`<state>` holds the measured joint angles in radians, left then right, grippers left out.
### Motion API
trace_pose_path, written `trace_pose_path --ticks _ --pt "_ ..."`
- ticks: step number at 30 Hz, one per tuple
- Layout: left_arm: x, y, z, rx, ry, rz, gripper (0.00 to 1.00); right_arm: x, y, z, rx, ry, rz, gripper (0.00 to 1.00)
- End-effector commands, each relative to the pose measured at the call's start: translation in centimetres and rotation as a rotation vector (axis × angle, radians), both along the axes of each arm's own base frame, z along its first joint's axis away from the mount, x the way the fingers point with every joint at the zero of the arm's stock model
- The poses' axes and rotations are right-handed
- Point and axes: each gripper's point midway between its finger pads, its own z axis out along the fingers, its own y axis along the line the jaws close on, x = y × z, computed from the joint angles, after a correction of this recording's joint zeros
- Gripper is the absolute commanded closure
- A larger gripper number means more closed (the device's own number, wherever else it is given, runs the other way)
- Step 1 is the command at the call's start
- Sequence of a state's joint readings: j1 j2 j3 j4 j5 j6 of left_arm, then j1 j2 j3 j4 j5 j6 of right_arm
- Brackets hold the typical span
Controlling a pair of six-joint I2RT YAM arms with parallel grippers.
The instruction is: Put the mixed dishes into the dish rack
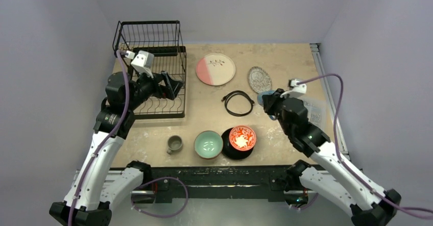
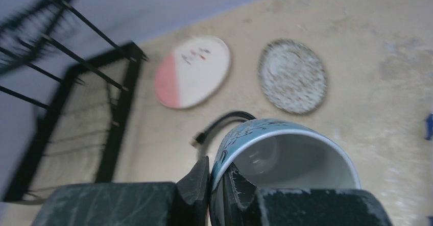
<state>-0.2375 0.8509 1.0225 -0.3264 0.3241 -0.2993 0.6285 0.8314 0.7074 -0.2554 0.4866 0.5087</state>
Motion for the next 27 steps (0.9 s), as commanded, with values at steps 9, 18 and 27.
trace_pose_path --ticks 9,18,27 --pt "-1.1 -4.7 1.8 -0.108 0.047 -0.247 0.00 -4.9 8.5 15.5 1.310 -0.262 0.592 1.00" --pt "-2.3 -7.4 1.4 -0.140 0.097 -0.391 0.00 -5.3 10.9 19.3 1.647 -0.294 0.818 1.00" --pt "-2.0 -8.9 0.6 -0.245 0.156 -0.433 0.07 -4.0 12.1 22.0 1.732 -0.360 0.834 1.00"
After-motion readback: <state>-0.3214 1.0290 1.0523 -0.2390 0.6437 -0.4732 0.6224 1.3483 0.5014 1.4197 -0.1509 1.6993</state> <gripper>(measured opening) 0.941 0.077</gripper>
